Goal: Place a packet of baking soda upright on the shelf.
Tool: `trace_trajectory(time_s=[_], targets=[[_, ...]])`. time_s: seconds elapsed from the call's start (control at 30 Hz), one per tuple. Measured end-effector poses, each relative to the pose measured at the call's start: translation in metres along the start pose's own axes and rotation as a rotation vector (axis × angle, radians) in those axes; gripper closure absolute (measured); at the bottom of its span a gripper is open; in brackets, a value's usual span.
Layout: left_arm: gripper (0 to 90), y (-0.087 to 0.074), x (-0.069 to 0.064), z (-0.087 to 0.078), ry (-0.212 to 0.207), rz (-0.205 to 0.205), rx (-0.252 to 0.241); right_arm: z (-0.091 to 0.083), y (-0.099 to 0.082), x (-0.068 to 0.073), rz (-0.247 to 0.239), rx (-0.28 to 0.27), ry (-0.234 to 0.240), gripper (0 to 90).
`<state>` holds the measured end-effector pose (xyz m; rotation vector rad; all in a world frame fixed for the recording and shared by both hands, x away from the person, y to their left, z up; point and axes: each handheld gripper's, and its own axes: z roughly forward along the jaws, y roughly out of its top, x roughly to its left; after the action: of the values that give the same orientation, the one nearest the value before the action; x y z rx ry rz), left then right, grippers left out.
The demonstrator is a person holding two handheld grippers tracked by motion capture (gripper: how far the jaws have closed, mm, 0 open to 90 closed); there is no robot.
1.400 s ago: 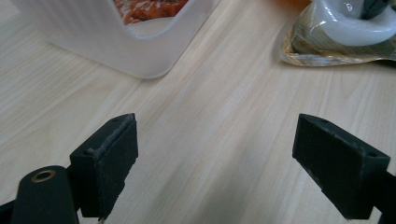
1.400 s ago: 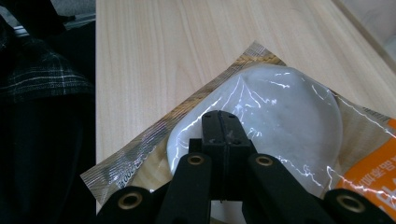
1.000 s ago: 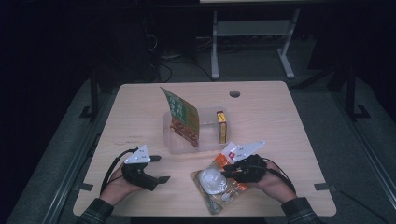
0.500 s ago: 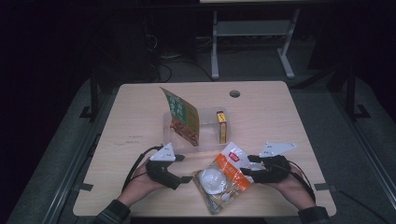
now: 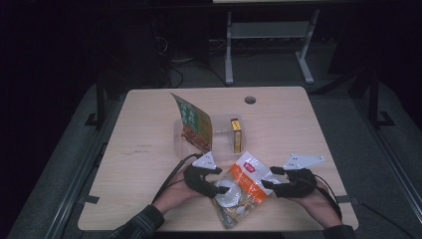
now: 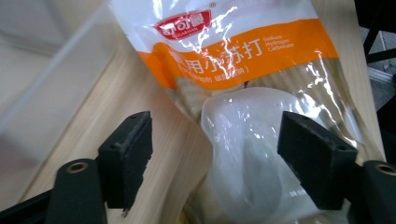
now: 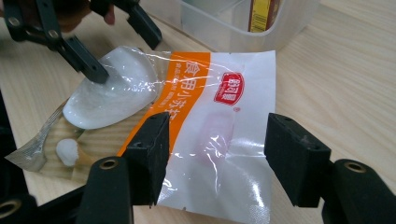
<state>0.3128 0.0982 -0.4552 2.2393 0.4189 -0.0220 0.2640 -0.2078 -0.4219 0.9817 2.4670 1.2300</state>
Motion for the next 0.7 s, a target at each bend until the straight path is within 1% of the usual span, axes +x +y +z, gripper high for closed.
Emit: trace_trajectory(time_s=[0.03,0.13,0.17,0.23,0.33,0.37,0.43,0.57,0.7], targets=[[28.1,0.001,0.000,0.004,-0.011,-0.012,0.000,0.000,0.000,0.000,0.000,-0.002,0.000,40.0],[33.5,0.001,0.003,0.011,-0.028,-0.011,0.019,0.000,0.000,-0.001,0.001,-0.002,-0.001,40.0],[34.7,0.001,0.004,0.012,-0.045,-0.022,0.021,0.000,0.000,-0.001,0.003,-0.003,0.001,40.0],[39.6,0.001,0.005,0.013,-0.069,-0.039,0.017,-0.001,0.000,-0.001,0.001,-0.004,0.001,40.0],[47.2,0.000,0.006,0.014,-0.103,-0.046,0.021,-0.001,0.000,-0.001,0.000,-0.008,0.000,40.0],[50.1,0.000,0.005,0.014,-0.118,-0.058,0.018,-0.001,0.000,-0.001,0.001,-0.007,0.000,40.0],[57.1,0.000,0.006,0.014,-0.138,-0.055,0.021,-0.001,0.001,0.000,-0.001,-0.012,-0.004,40.0],[71.5,0.001,0.004,0.014,-0.132,-0.044,0.021,-0.002,0.001,-0.001,0.004,-0.024,-0.004,39.8],[86.3,0.002,0.001,0.011,-0.139,-0.026,0.009,-0.003,0.001,-0.002,0.010,-0.030,-0.005,38.9]])
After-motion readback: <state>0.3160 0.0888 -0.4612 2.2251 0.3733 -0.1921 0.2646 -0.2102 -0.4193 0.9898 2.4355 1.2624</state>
